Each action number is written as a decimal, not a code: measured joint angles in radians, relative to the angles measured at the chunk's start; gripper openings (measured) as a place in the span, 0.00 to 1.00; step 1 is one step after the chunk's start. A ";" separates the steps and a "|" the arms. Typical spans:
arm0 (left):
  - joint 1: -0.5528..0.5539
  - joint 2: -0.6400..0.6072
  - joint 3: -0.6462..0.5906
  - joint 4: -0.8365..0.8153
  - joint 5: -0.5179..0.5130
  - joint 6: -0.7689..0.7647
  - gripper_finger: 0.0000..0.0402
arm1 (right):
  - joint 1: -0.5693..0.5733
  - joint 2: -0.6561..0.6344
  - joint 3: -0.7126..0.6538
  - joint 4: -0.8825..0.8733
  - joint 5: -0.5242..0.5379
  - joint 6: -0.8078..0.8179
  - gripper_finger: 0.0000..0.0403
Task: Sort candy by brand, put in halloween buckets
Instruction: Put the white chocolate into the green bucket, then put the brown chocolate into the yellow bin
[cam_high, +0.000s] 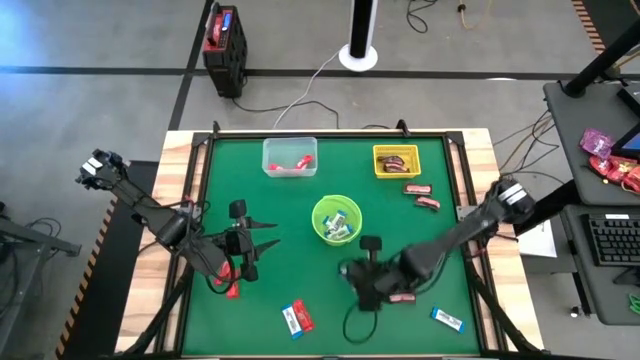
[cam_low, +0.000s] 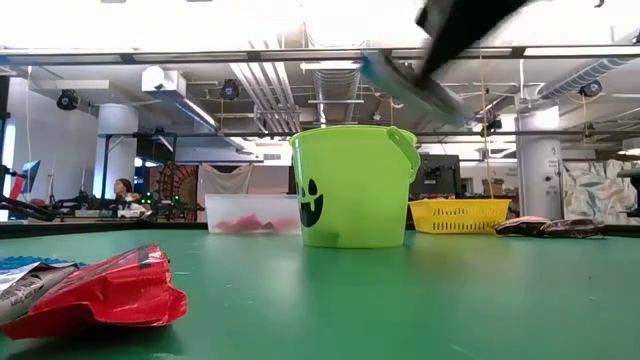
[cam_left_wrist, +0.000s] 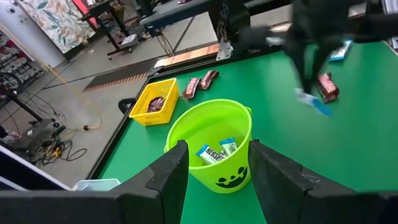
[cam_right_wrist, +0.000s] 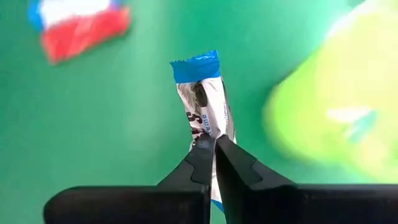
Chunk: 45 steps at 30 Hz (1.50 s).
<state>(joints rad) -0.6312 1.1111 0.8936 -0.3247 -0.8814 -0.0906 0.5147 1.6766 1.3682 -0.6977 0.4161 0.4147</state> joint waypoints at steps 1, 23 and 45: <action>0.000 0.000 0.000 0.001 0.000 0.000 0.37 | -0.019 -0.025 0.000 0.014 0.025 -0.035 0.02; 0.000 0.000 0.000 -0.060 0.035 -0.139 0.37 | -0.493 -0.115 -0.013 0.058 -0.197 -0.322 0.18; -0.003 0.000 0.000 -0.106 0.298 -0.496 0.37 | -0.299 -0.205 -0.014 -0.409 -0.251 0.293 0.38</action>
<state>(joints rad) -0.6342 1.1110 0.8932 -0.4309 -0.5831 -0.5863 0.2161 1.4712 1.3540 -1.1067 0.1648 0.7074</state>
